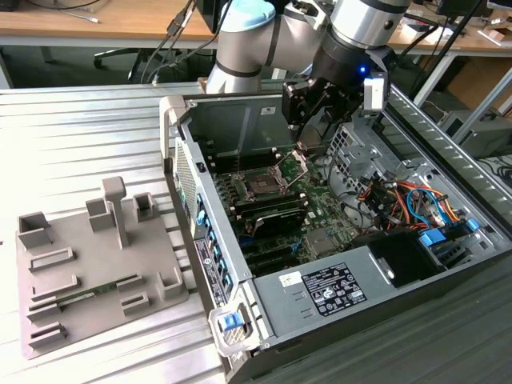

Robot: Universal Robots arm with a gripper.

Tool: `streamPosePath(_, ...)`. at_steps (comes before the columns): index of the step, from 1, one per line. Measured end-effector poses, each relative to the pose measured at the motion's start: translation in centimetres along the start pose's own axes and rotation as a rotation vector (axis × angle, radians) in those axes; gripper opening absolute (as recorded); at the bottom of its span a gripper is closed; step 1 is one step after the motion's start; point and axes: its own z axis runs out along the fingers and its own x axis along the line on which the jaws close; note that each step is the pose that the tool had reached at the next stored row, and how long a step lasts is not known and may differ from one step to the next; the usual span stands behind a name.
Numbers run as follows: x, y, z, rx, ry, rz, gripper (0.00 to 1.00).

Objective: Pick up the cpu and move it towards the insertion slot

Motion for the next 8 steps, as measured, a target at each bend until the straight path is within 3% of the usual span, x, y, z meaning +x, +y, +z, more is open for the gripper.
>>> streamPosePath(8, -0.12, 0.0, 0.01, 0.0001, 0.0, 0.0, 0.55)
